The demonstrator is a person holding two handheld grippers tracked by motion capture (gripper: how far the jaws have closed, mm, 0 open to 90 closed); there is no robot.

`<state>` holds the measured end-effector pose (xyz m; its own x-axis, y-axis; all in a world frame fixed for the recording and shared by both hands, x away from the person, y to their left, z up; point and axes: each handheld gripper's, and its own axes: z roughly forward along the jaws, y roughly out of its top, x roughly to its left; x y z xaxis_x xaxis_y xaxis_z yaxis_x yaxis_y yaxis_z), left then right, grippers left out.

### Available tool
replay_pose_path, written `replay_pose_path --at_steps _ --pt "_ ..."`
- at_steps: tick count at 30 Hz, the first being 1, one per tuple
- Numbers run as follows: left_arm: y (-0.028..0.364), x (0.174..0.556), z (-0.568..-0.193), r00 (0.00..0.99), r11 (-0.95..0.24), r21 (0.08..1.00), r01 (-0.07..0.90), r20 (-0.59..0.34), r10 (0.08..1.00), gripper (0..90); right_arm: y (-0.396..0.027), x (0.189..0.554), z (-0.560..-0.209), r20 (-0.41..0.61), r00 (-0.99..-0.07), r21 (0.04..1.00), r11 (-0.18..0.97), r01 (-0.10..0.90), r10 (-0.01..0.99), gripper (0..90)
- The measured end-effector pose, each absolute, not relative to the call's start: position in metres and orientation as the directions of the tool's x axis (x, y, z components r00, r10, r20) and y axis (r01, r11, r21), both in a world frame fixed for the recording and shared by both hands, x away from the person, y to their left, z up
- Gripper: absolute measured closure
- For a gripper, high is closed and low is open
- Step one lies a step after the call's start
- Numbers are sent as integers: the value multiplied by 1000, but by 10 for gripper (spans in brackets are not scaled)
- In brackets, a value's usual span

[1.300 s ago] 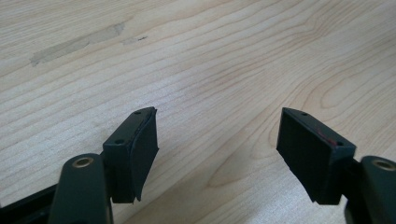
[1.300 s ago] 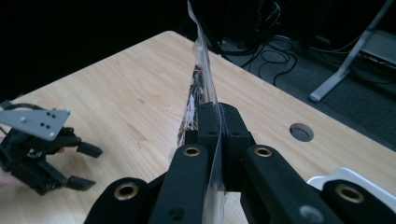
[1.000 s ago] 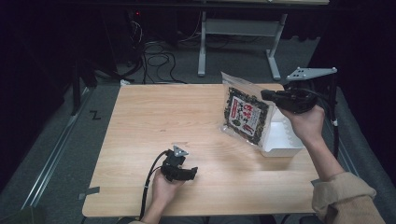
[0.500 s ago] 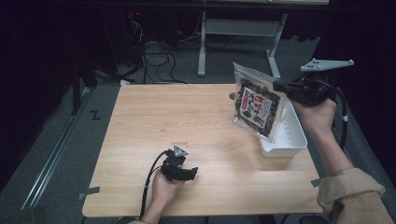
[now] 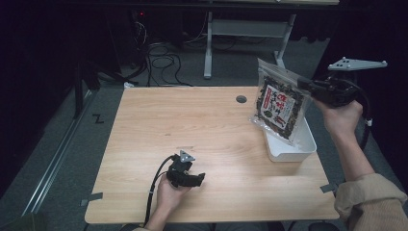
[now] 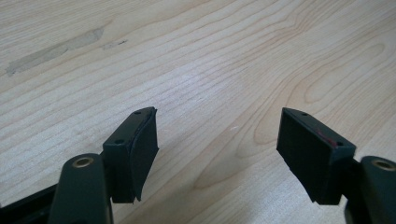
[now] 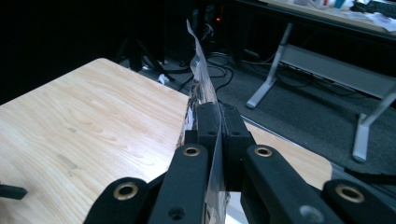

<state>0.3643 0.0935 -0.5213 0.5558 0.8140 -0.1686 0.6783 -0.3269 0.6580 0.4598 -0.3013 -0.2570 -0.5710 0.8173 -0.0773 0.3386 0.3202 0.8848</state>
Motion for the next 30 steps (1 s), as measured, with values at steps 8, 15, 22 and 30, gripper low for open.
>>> replay_pose_path --at_steps 8,15,22,30 --pt "94 365 -521 555 -330 656 679 -164 815 294 -320 461 -262 -82 -524 880 308 360 848 898" --pt "94 365 -522 557 -332 656 678 -164 814 294 -328 463 -267 -100 -493 880 308 362 864 898" --pt "94 364 -521 559 -336 661 671 -153 815 293 -330 464 -271 -114 -475 880 310 359 873 898" --pt "92 363 -521 571 -366 652 664 -127 811 294 -338 467 -276 -96 -430 899 264 349 898 898"
